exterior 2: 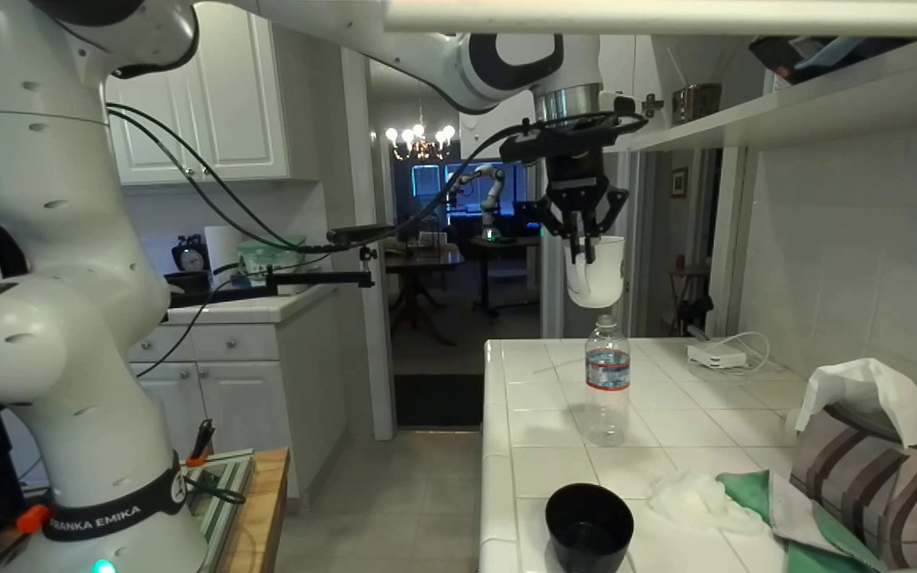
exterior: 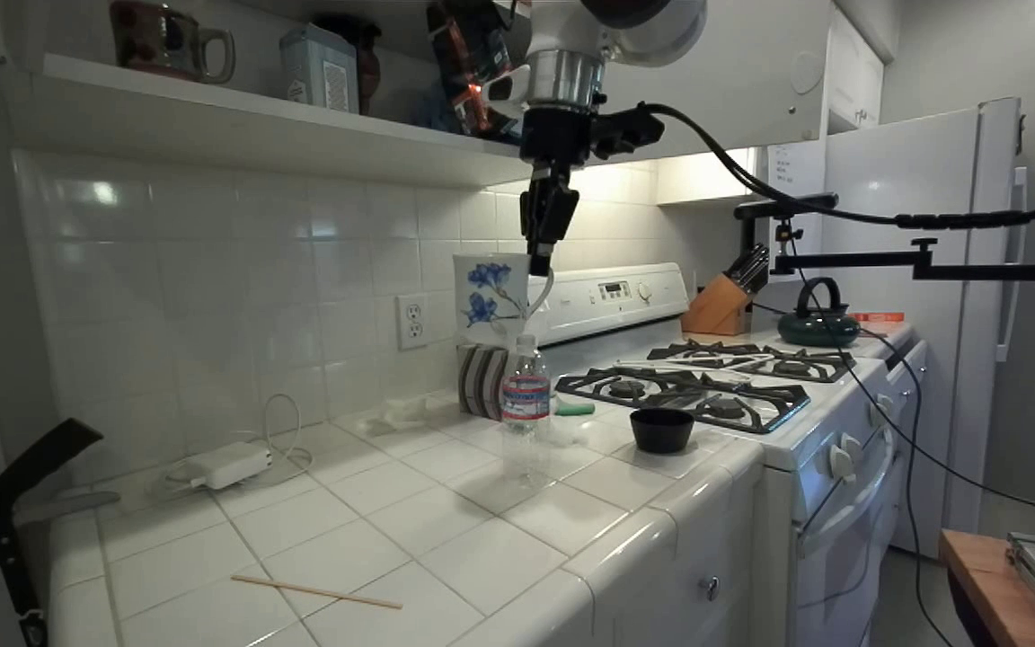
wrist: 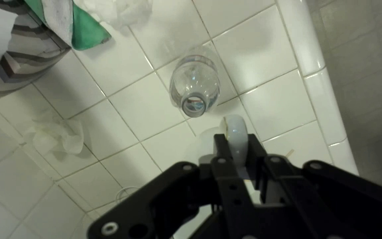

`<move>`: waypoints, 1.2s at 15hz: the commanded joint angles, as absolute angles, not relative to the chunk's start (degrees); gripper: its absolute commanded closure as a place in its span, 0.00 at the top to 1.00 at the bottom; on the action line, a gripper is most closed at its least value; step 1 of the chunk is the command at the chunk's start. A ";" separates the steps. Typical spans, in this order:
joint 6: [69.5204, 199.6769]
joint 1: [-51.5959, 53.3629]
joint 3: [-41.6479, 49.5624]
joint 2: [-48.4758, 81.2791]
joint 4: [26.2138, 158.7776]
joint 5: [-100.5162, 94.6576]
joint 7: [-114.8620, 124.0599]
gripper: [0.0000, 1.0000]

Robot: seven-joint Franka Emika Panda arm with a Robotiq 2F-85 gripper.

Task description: Pour the liquid from the mug into the black measuring cup.

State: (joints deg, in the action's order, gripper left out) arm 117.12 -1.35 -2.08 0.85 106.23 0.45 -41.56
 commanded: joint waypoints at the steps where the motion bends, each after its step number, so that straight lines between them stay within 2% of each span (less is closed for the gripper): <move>1: 113.91 -1.53 -0.29 -3.96 108.33 -0.43 -42.00 0.04; 13: 113.40 -4.50 6.37 -13.55 122.06 -3.32 -37.88 0.04; 18: 114.49 -5.83 8.32 -12.40 125.13 -7.54 -37.75 0.04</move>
